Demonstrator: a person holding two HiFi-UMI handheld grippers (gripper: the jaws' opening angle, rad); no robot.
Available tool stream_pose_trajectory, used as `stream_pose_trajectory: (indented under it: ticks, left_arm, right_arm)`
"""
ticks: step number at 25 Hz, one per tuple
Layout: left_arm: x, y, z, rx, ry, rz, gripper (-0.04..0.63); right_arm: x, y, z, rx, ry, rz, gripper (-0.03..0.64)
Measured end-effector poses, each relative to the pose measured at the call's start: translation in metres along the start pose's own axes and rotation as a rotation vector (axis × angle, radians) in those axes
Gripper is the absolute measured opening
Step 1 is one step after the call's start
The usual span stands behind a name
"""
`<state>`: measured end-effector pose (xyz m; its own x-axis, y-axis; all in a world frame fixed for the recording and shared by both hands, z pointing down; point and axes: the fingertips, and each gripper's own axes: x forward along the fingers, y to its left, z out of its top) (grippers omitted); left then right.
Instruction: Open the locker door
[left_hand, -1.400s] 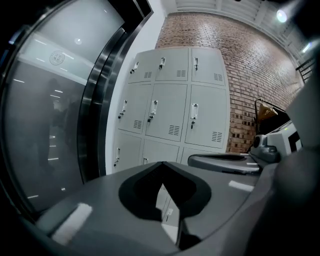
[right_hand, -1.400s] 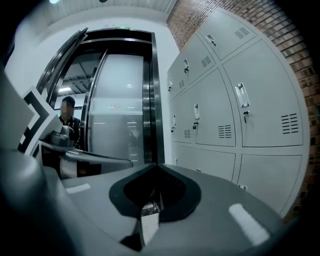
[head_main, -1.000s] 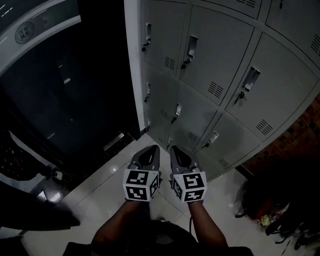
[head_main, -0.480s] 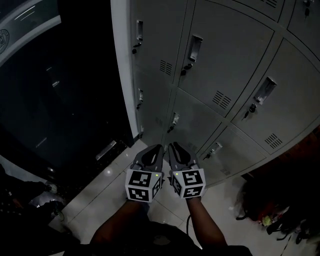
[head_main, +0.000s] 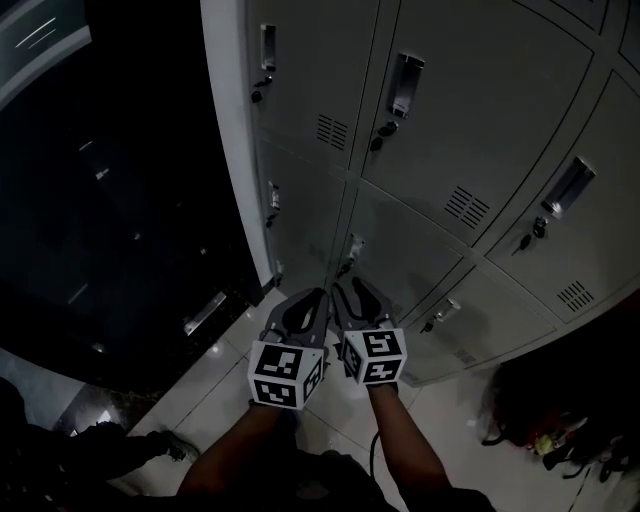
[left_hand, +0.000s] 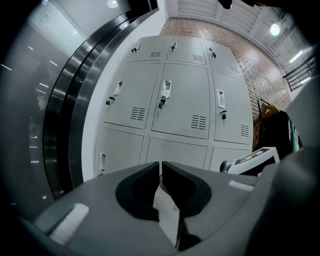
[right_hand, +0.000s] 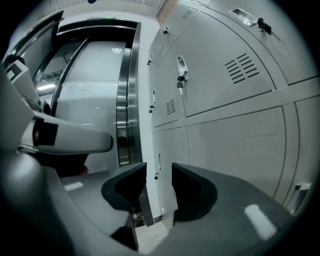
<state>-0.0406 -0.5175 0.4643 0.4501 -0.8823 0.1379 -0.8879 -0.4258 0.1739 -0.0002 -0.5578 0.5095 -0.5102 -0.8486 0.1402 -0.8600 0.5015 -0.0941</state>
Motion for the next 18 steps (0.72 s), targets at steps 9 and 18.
stream_pose_trajectory:
  ticks: [9, 18]
  left_arm:
    - [0.032, 0.032, -0.031, 0.009, -0.008, -0.001, 0.006]
    - [0.06, 0.049, -0.048, 0.014, -0.014, -0.033, 0.006]
  right_arm:
    - [0.057, -0.033, -0.04, 0.011, -0.014, -0.061, 0.196]
    - [0.11, -0.065, -0.07, 0.049, -0.007, -0.095, 0.253]
